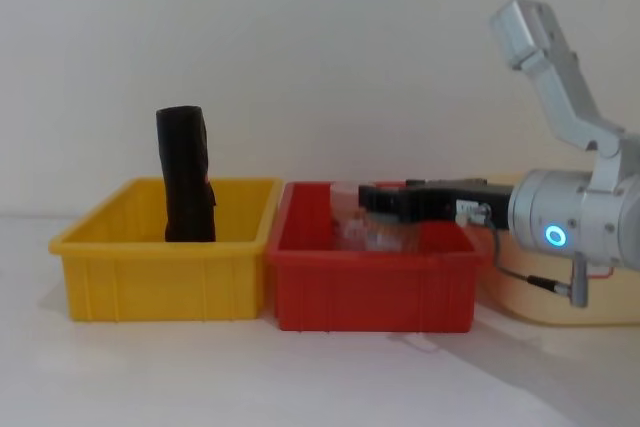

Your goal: Pick up the garbage bag with the one hand and transfer it to the other hand.

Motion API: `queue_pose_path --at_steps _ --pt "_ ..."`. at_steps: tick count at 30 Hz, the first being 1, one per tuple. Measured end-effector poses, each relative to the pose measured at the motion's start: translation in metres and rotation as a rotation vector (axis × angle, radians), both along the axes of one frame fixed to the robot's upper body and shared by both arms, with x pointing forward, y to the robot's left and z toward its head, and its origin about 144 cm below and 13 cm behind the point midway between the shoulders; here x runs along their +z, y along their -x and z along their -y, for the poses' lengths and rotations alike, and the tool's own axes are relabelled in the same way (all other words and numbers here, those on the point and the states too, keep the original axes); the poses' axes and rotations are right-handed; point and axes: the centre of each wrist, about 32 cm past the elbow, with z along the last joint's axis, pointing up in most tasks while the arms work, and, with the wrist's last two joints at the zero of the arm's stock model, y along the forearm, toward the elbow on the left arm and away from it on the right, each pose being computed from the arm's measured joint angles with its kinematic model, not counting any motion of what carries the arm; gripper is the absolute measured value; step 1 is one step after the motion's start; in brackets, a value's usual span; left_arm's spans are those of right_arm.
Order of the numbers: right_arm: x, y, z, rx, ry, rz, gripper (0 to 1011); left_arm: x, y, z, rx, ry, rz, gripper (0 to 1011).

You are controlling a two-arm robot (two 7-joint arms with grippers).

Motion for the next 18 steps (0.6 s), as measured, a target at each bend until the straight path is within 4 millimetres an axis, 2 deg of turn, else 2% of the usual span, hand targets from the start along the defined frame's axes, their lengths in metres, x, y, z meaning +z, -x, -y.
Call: queue_pose_path --at_steps 5,12,18 --pt "0.007 -0.001 0.001 -0.011 -0.026 0.031 660 0.000 0.000 0.000 0.000 0.000 0.000 1001" --pt "0.027 -0.007 0.008 -0.043 -0.064 0.108 660 0.000 0.000 0.000 0.000 0.000 0.000 1002" --pt "0.043 -0.013 0.023 -0.095 -0.068 0.178 660 0.000 0.000 0.000 0.000 0.000 0.000 1002"
